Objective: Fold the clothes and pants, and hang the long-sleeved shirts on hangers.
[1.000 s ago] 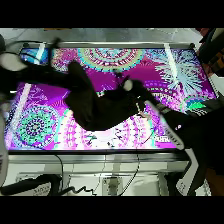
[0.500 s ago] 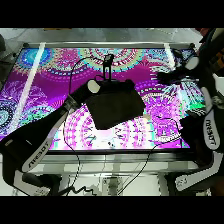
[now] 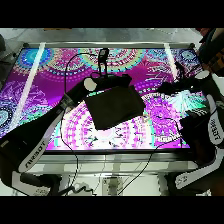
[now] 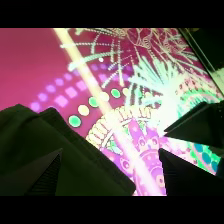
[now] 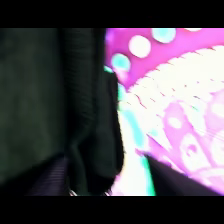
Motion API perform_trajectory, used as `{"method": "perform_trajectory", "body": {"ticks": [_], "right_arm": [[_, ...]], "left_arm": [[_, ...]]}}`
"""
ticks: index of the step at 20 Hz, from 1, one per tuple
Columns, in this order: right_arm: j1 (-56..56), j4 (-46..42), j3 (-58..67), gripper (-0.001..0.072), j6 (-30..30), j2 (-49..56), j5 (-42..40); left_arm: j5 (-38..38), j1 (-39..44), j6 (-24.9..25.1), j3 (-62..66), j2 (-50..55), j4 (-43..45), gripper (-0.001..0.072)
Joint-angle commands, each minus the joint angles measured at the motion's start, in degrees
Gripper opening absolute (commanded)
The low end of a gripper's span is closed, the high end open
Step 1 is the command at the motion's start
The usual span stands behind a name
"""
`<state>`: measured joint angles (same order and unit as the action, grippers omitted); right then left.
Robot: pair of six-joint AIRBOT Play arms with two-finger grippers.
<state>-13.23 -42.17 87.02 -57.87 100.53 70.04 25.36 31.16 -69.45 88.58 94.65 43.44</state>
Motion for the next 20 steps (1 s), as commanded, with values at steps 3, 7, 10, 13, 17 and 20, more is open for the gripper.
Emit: {"method": "perform_trajectory", "body": {"ticks": [3, 7, 10, 13, 17, 20], "right_arm": [[8.74, 2.71, -2.56, 0.0701, 3.87, 1.99, -11.65], [16.0, -9.38, -2.54, 0.07, -8.02, 3.96, -18.99], [16.09, -11.43, -2.19, 0.0692, -18.01, 7.02, -20.68], [13.51, -8.9, -0.04, 0.0681, -24.11, 9.38, -16.65], [10.84, -4.13, 3.72, 0.0606, -20.31, 11.65, -3.13], [11.5, -2.25, 4.28, 0.0545, -15.47, 12.74, 5.46]], "left_arm": [[5.73, -3.58, 0.02, 0.04, -0.2, 0.0, 0.0699], [5.86, -4.72, 0.0, 0.04, -0.2, -0.04, 0.0699], [6.91, -4.72, 0.0, 0.04, -0.2, -0.04, 0.0698], [9.4, -4.72, 0.0, 0.04, -0.2, -0.02, 0.0698], [9.46, -4.72, 0.0, 0.04, -0.17, -0.02, 0.0699], [9.46, -4.72, 0.0, 0.04, -0.17, 0.0, 0.0699]]}}
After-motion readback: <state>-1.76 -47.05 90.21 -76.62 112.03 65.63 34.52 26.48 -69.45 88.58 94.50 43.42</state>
